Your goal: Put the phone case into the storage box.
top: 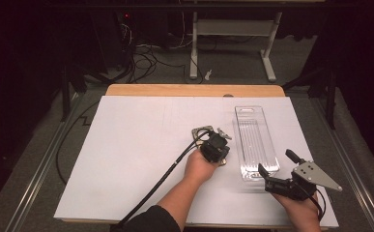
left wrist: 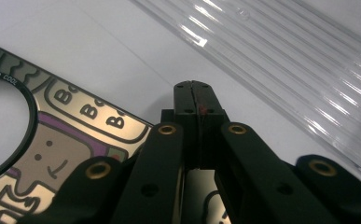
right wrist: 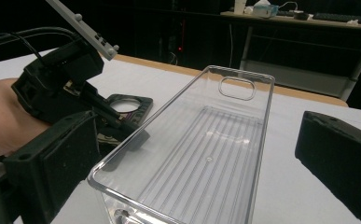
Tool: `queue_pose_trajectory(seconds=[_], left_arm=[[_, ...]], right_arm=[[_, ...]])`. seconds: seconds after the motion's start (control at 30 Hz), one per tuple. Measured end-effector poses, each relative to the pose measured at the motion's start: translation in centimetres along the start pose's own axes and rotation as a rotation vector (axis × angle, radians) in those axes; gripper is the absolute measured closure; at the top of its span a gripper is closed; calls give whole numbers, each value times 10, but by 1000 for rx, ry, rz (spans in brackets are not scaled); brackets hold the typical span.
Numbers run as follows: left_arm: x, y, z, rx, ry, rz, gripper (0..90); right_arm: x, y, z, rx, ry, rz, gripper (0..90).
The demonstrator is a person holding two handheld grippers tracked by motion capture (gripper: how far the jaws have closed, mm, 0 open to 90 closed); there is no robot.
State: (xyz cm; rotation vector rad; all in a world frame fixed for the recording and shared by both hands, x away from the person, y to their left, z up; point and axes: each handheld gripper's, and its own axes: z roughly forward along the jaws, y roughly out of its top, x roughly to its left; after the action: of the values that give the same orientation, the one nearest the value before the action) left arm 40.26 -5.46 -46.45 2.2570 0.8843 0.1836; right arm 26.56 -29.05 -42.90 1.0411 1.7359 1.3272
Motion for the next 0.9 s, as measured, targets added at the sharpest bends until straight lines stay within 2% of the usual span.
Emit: queue_pose_trajectory(seconds=[0.23,0.27,0.33,0.43,0.67,0.9], left_arm=[[11,-22,-18,-20,-11,-45,900],[11,-22,-18,-20,-11,-45,900],[14,-32,-28,-13,-10,-42,900],[20,-43,-36,-18,-36,-60,900],[23,-65,-54,-1,-39,-48,900],[30,-88,-77,20,-16,-48,900]], right_arm=[[2,1,-1,-1,-1,-10,0],[2,1,-1,-1,-1,-10,0],[3,1,-1,1,-5,-9,0],[4,1,-1,2,-8,-14,0],[7,3,-2,-3,-9,-25,0],[7,2,1,1,-4,-26,0]])
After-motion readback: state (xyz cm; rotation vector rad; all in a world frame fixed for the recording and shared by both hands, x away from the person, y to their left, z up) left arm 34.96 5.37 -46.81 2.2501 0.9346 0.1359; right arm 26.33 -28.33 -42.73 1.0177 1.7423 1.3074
